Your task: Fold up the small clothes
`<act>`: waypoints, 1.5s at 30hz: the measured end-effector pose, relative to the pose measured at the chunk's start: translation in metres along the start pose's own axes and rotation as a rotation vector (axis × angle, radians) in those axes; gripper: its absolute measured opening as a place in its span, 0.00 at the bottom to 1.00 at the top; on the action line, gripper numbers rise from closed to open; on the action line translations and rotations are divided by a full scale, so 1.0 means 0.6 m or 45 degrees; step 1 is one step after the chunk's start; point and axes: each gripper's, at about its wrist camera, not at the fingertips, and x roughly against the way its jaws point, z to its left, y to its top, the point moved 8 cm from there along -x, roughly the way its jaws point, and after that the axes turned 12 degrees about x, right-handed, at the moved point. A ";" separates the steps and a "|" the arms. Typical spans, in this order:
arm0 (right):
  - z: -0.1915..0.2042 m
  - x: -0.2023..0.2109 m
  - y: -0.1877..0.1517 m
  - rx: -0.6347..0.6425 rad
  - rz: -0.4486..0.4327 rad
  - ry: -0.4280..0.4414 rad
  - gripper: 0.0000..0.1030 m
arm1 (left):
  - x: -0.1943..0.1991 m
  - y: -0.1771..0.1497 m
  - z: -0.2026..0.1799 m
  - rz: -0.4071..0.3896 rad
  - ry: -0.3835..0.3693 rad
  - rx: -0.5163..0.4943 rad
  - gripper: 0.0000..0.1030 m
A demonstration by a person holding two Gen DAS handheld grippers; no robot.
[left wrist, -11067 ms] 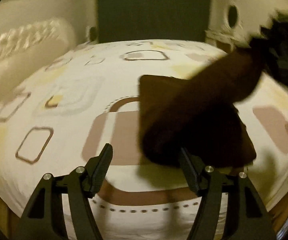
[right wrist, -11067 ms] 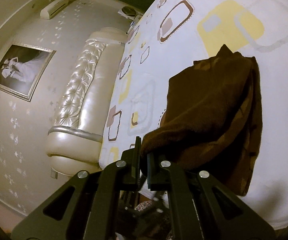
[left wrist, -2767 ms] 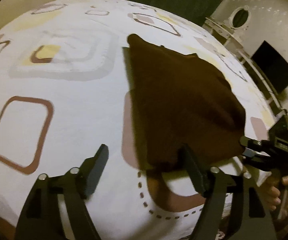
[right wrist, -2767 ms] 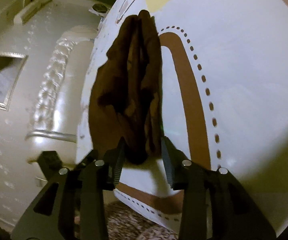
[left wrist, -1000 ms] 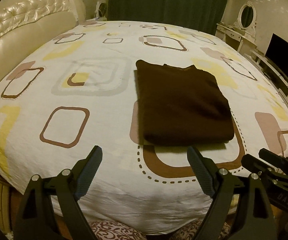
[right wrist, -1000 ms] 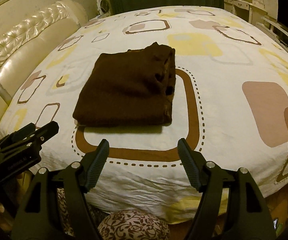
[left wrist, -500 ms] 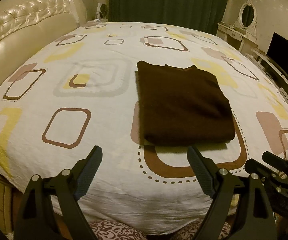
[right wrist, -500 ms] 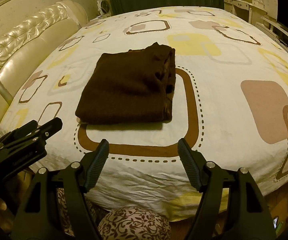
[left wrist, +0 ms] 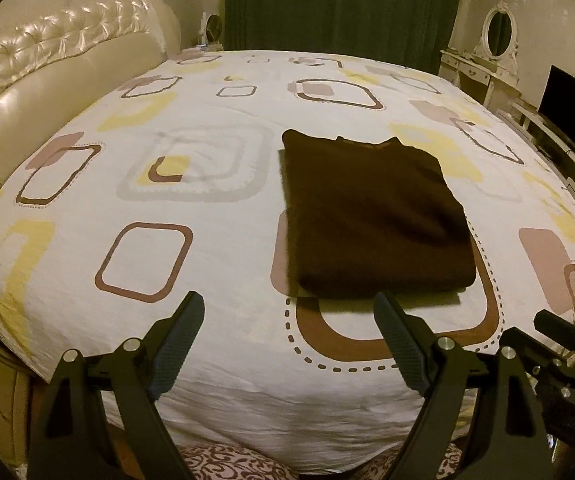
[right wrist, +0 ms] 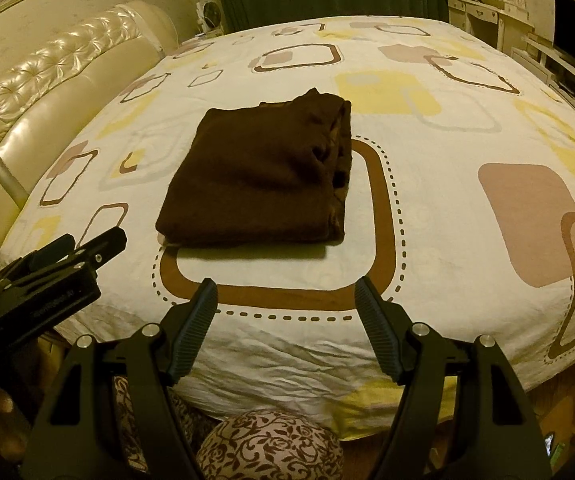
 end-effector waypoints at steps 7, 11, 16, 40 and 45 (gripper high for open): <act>0.001 0.004 0.000 -0.001 0.000 0.003 0.69 | 0.003 0.000 -0.002 -0.007 -0.012 0.000 0.83; 0.001 0.003 0.000 -0.001 -0.001 0.002 0.69 | 0.002 0.000 -0.004 -0.006 -0.013 -0.007 0.83; 0.001 0.003 -0.001 -0.001 -0.001 0.002 0.69 | 0.003 -0.001 -0.006 -0.008 -0.010 -0.015 0.84; -0.001 -0.009 -0.020 -0.006 0.027 0.015 0.69 | 0.004 0.005 -0.001 -0.017 0.102 -0.008 0.89; -0.002 -0.022 -0.022 -0.005 0.052 0.039 0.69 | 0.032 0.027 -0.028 -0.104 -0.001 -0.109 0.89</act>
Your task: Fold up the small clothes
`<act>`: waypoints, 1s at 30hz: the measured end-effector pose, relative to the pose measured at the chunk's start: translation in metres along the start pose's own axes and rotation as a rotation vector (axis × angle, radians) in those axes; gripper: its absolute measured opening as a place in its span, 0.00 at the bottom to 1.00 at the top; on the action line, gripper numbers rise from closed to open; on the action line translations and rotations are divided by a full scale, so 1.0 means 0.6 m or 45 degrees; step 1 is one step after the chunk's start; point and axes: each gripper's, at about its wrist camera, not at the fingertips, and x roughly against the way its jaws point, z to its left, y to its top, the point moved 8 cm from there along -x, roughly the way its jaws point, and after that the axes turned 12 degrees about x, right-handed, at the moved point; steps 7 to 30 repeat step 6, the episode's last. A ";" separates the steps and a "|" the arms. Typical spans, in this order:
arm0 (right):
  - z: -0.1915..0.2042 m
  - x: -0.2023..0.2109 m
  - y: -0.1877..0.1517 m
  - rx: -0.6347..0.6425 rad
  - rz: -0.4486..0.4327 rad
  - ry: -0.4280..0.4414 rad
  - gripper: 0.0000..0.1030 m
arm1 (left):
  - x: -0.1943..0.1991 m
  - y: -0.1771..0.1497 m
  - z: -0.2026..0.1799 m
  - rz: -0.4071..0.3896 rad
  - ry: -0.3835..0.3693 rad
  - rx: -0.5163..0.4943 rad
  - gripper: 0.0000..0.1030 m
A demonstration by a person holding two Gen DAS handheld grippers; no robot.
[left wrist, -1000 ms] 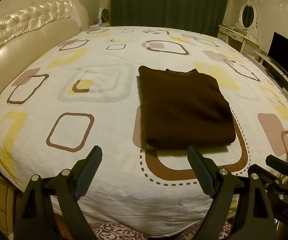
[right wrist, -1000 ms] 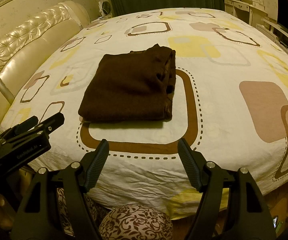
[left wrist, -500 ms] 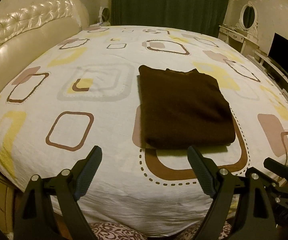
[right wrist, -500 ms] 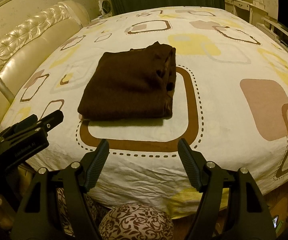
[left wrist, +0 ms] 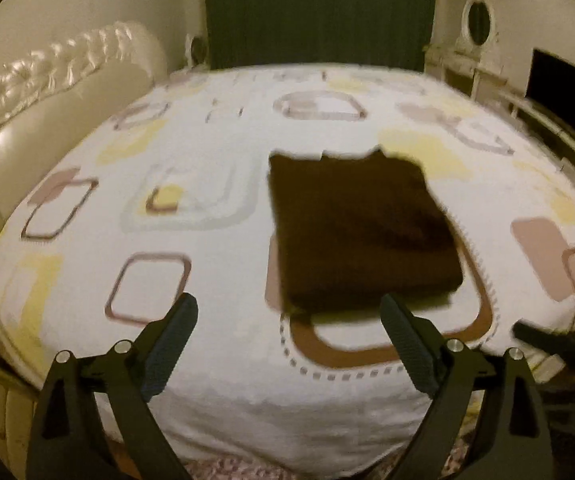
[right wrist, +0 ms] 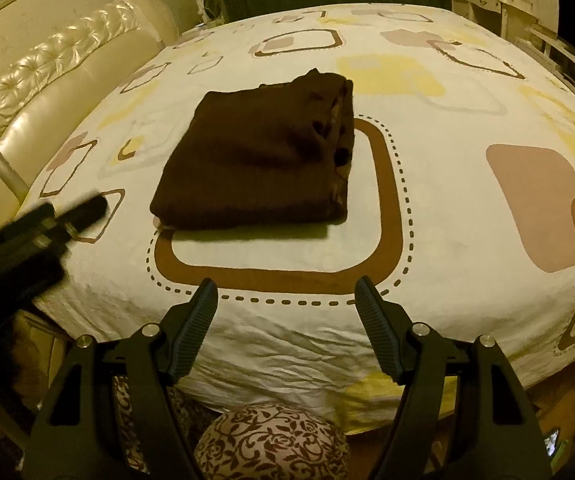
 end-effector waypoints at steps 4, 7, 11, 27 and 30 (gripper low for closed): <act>-0.011 -0.010 0.029 0.009 0.007 0.034 0.69 | -0.021 0.058 0.035 -0.007 -0.004 0.029 0.89; -0.029 -0.020 0.075 0.016 -0.006 0.052 0.74 | -0.052 0.108 0.082 -0.055 0.084 0.064 0.89; -0.029 -0.020 0.075 0.016 -0.006 0.052 0.74 | -0.052 0.108 0.082 -0.055 0.084 0.064 0.89; -0.029 -0.020 0.075 0.016 -0.006 0.052 0.74 | -0.052 0.108 0.082 -0.055 0.084 0.064 0.89; -0.029 -0.020 0.075 0.016 -0.006 0.052 0.74 | -0.052 0.108 0.082 -0.055 0.084 0.064 0.89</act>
